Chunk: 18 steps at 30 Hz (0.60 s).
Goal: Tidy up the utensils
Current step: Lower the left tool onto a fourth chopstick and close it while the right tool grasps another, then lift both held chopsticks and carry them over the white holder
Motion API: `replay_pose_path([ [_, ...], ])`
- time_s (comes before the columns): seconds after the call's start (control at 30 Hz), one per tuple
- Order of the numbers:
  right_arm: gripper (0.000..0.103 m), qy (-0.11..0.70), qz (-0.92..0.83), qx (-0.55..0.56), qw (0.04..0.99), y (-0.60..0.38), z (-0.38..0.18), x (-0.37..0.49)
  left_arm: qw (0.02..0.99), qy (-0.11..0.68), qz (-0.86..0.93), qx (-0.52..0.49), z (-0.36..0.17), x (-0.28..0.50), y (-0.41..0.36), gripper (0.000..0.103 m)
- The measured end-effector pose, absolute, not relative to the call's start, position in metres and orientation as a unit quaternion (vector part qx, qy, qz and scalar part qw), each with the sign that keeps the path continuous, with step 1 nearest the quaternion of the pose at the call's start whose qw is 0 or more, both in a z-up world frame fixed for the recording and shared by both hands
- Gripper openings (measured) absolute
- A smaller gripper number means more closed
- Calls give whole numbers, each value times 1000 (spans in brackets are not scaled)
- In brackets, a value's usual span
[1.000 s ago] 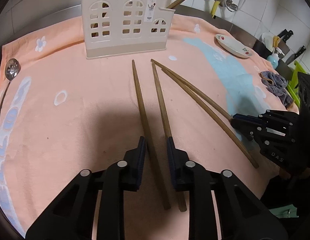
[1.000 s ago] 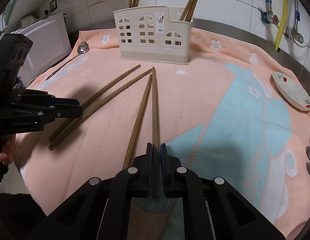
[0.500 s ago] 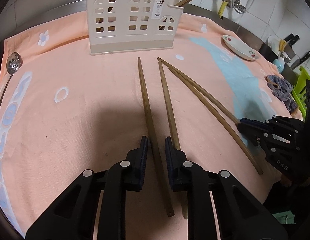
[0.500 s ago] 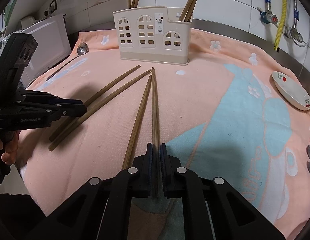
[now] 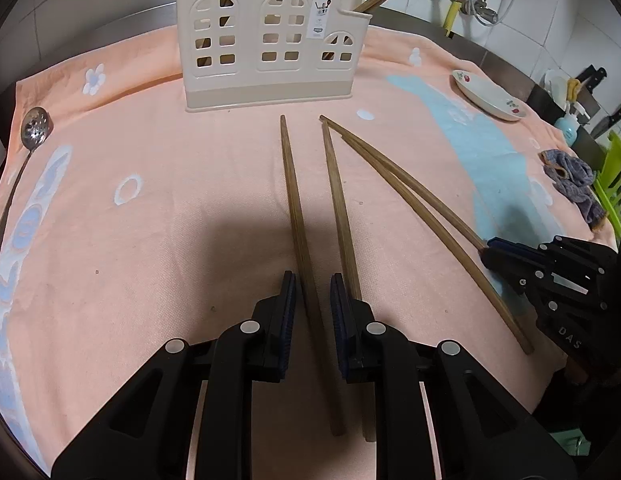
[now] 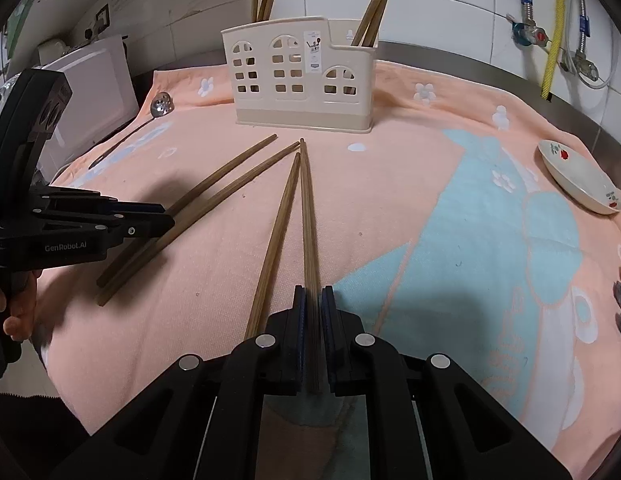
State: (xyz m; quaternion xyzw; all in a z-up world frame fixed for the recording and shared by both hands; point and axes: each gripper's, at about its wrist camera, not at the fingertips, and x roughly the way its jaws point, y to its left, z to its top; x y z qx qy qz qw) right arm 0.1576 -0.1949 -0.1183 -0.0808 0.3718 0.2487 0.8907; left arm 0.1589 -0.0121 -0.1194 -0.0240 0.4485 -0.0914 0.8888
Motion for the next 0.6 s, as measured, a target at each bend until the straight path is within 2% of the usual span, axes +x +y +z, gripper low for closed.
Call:
replay_pose_path([
  [0.13,7,371,248,-83,891,-195,-119,157,886,455,-87,-14,-119,161,-16,17],
  [0.27,7,370,249,-84,891,-195,-117,155,884,460,-83,-17,-117,163,-13,8],
  [0.6,7,321,253,-81,909,-200,-75,147,897,433,-89,-20,-92,156,-3,7],
])
